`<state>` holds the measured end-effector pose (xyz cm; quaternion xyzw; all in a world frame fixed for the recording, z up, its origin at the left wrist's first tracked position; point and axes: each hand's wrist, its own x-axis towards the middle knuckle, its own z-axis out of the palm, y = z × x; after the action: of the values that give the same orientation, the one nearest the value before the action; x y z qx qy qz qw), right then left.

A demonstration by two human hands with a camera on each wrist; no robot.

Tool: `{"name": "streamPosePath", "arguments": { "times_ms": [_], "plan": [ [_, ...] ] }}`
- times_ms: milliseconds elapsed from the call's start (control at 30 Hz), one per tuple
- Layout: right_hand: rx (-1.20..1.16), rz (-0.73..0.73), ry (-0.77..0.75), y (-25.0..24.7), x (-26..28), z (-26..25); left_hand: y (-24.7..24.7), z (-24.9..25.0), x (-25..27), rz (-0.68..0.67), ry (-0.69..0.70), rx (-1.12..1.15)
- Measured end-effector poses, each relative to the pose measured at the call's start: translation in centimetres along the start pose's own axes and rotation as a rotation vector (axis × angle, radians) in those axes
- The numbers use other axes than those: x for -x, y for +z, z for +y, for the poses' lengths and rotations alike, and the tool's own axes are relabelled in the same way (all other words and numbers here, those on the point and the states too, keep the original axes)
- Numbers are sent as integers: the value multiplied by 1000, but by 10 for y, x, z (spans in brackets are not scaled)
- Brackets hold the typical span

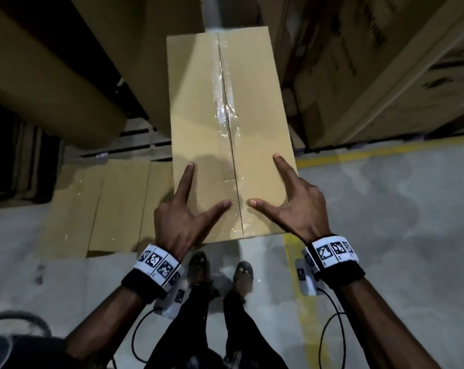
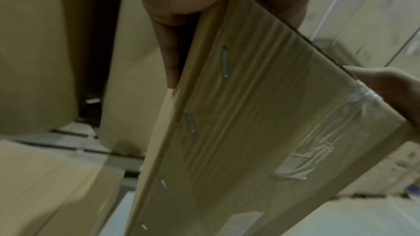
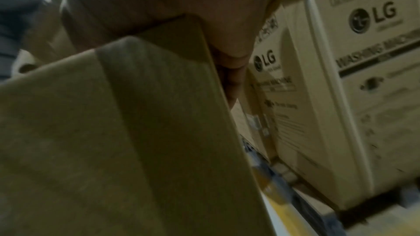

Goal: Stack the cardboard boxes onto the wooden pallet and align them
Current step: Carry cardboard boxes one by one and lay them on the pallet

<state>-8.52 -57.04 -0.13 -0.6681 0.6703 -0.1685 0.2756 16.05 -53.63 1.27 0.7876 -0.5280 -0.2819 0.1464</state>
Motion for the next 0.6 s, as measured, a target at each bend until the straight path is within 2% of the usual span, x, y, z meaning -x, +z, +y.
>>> {"name": "streamPosePath", "arguments": {
  "times_ms": [133, 233, 433, 600],
  "plan": [
    [-7, 26, -153, -37, 16, -57, -57, 2, 45, 144, -6, 58],
    [-41, 25, -278, -44, 24, -98, -89, -13, 66, 258, -37, 96],
    [-49, -32, -483, -22, 36, -181, -147, -64, 102, 455, -109, 139],
    [-70, -115, -623, 24, 61, -262, -199, -133, 134, 599, -155, 179]
  ]
}}
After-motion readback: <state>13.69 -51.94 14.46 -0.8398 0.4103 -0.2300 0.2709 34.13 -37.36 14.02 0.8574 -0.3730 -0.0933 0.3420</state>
